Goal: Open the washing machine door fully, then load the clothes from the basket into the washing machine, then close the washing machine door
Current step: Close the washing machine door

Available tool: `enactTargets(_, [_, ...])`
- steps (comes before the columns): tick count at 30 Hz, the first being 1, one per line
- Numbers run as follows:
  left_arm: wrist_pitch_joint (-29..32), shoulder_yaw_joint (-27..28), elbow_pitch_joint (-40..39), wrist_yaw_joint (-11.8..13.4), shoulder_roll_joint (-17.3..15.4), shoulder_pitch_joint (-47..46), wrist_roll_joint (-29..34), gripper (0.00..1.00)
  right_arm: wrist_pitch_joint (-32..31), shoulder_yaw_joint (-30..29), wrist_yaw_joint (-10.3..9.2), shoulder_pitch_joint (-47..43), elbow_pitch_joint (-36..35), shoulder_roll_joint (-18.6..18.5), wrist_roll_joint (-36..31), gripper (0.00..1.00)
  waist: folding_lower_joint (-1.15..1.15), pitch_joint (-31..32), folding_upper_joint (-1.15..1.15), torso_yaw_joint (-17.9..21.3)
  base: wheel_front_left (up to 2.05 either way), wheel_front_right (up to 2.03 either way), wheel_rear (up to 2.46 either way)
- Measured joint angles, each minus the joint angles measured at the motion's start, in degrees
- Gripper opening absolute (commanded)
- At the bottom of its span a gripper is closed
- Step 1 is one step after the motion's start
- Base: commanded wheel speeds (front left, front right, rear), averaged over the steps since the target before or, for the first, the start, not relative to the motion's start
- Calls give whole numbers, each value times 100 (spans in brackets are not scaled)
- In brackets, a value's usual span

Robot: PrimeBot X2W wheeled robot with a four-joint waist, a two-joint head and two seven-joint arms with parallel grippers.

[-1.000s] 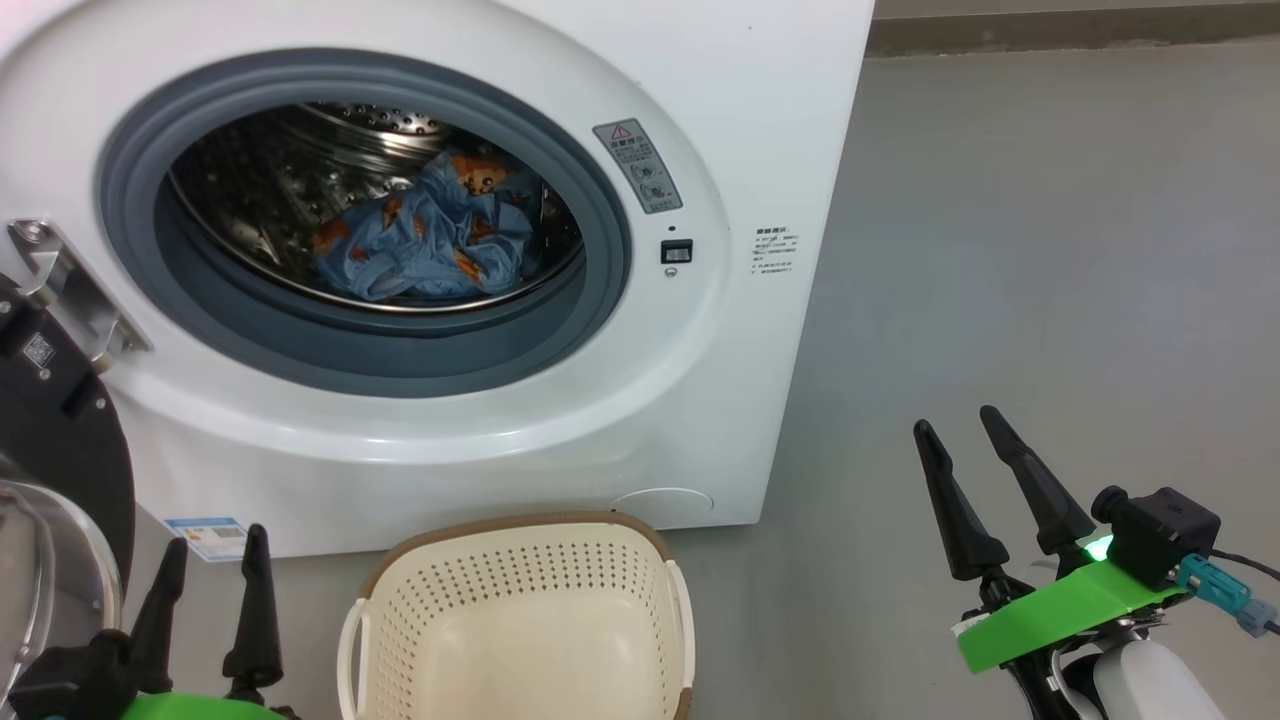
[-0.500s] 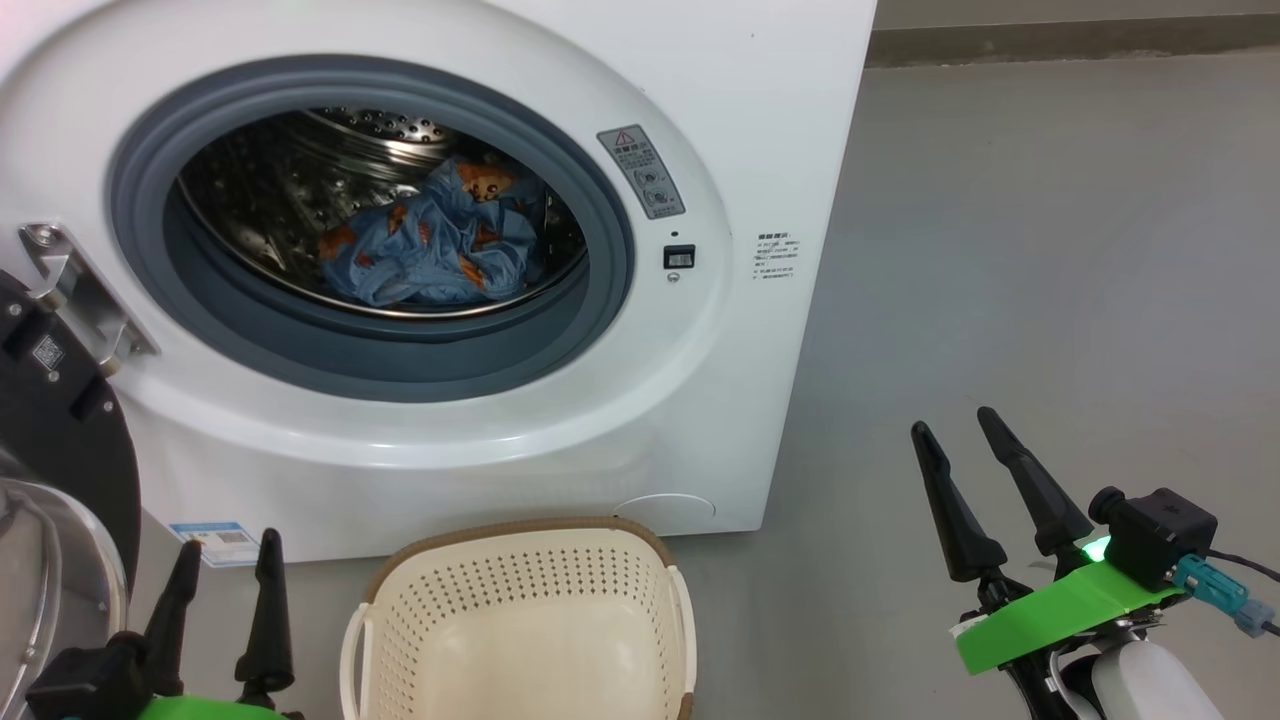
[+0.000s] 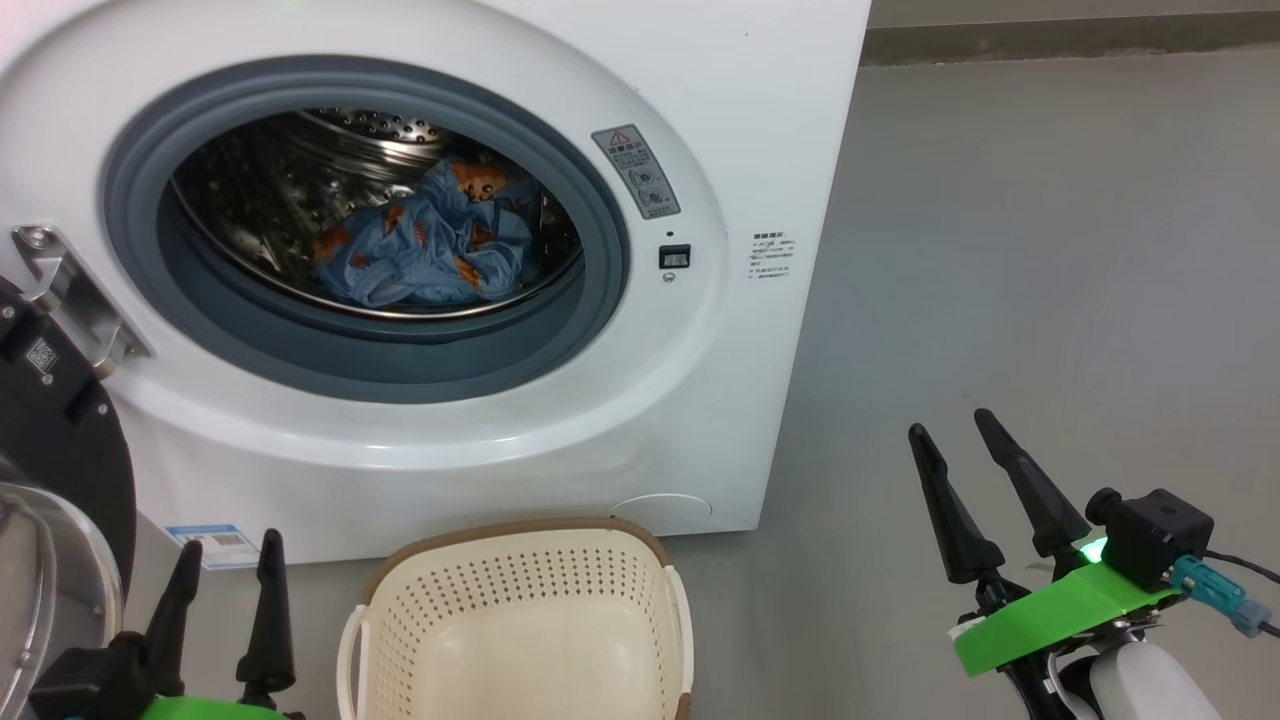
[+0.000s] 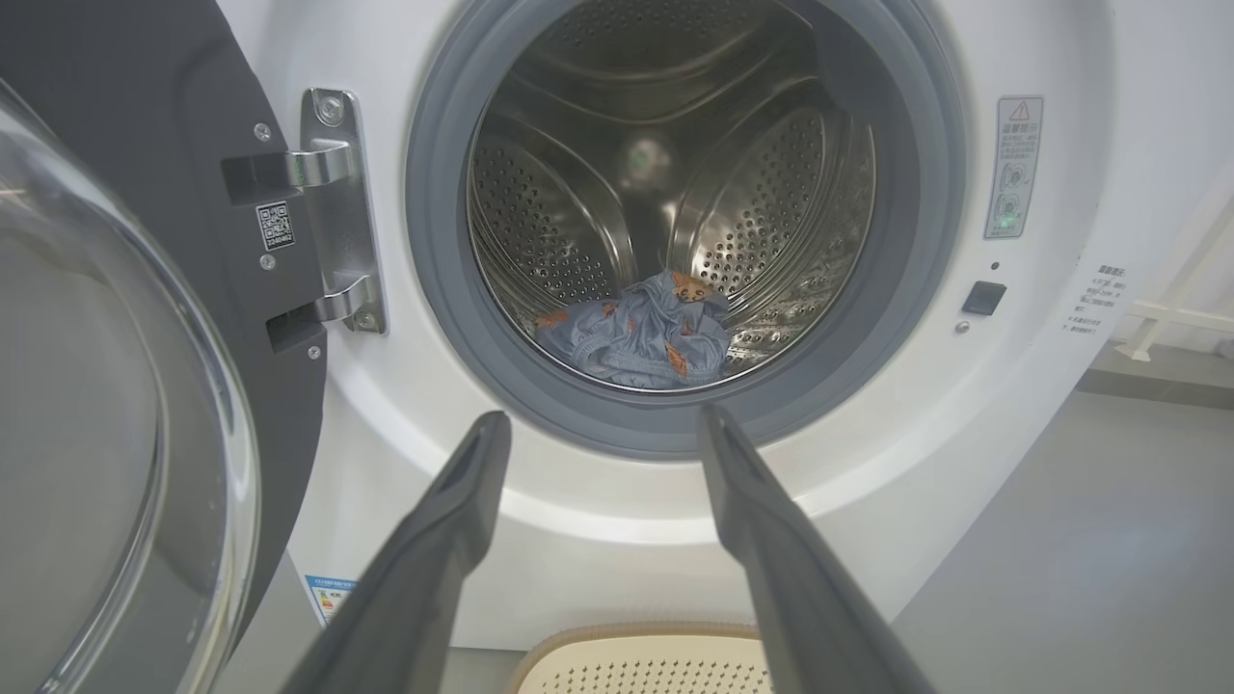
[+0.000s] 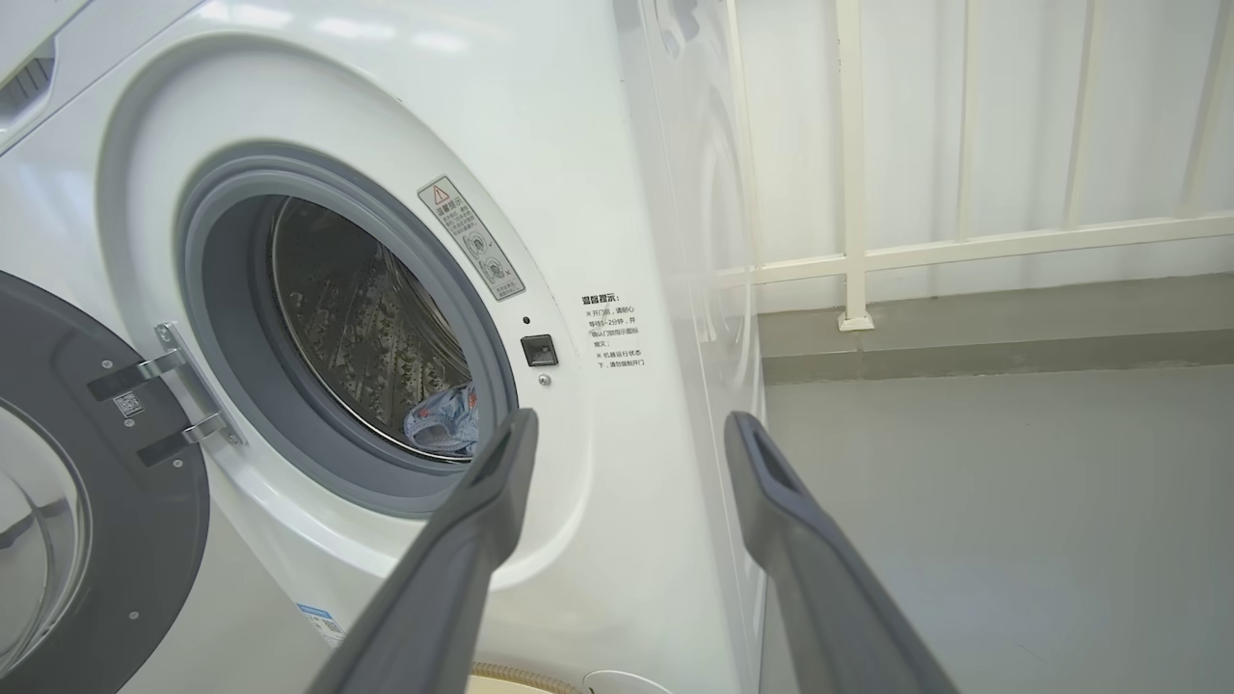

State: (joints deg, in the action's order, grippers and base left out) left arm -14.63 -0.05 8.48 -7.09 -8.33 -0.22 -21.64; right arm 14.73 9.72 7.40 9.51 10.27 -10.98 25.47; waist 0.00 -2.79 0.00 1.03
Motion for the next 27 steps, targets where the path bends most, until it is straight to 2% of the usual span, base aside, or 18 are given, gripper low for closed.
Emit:
enactTargets(14, [0,82,-9,-25,63,0,13,100,0,15,0,-1,13,-16,0,100,0,22,0,29,-17,17,0])
enactTargets(20, [0,85,-36,-25,63,0,13,100,0,20,0,-1,13,-20,0,100,0,20,0,33,-121,120,1])
enactTargets(27, [0,99,-103,-25,67,0,16,100,0,12,0,-1,13,-20,1,100,0,5,0,31,-195,193,2])
